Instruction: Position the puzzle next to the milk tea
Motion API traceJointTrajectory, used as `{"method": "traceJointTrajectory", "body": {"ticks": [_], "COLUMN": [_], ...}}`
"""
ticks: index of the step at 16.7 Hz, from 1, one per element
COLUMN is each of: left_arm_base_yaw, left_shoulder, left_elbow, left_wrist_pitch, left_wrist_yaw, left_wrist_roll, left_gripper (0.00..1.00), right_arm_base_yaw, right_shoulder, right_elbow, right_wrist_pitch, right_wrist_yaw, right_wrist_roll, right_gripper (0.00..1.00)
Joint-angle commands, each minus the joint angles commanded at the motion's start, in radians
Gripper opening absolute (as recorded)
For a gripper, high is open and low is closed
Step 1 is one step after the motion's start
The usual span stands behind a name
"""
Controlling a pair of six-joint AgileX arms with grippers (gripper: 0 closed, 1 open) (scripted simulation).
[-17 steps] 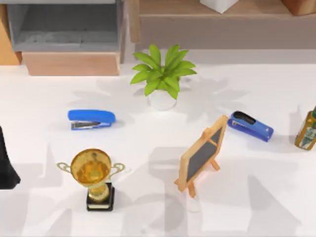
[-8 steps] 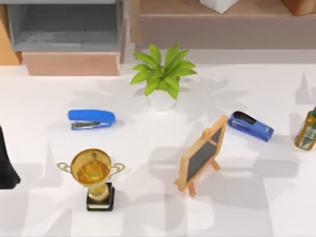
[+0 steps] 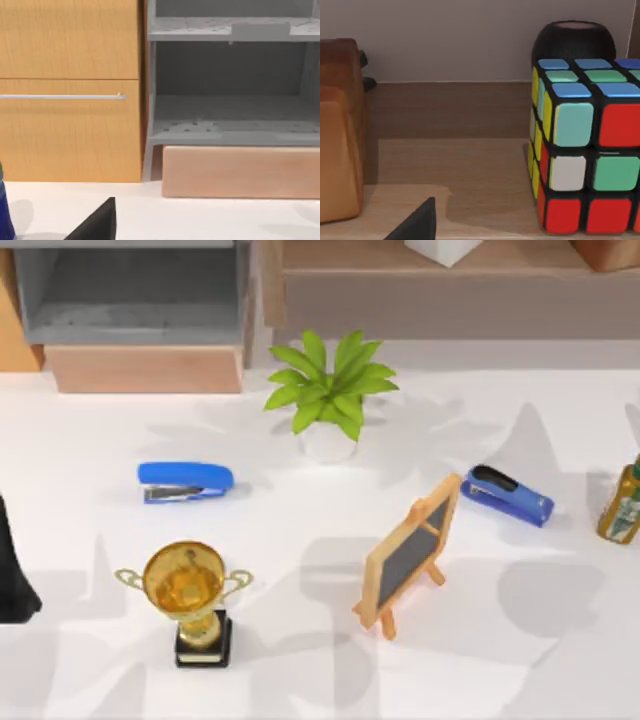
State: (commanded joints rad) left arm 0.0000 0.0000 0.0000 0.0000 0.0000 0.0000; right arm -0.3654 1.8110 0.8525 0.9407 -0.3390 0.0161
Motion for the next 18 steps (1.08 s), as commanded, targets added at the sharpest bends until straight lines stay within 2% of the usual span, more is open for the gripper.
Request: {"method": "traceJointTrajectory", "body": {"ticks": [6, 13, 18], "left_arm_base_yaw": [0.000, 0.000, 0.000], "left_shoulder": [0.000, 0.000, 0.000], "left_elbow": [0.000, 0.000, 0.000], "left_wrist_pitch": [0.000, 0.000, 0.000], "left_wrist_yaw": [0.000, 0.000, 0.000], "left_wrist_roll": [0.000, 0.000, 0.000], "left_gripper": [1.00, 1.00, 1.00], "right_arm_base_yaw": [-0.046, -0.039, -0.012], "right_shoulder": [0.183, 0.189, 0.274], "right_elbow": [0.100, 0.113, 0.261], "right_wrist_pitch": [0.107, 0.098, 0.036], "right_wrist_yaw": [-0.040, -0.034, -0.005], "right_wrist_roll": [-0.001, -0.001, -0.002], "right_gripper": [1.00, 1.00, 1.00]}}
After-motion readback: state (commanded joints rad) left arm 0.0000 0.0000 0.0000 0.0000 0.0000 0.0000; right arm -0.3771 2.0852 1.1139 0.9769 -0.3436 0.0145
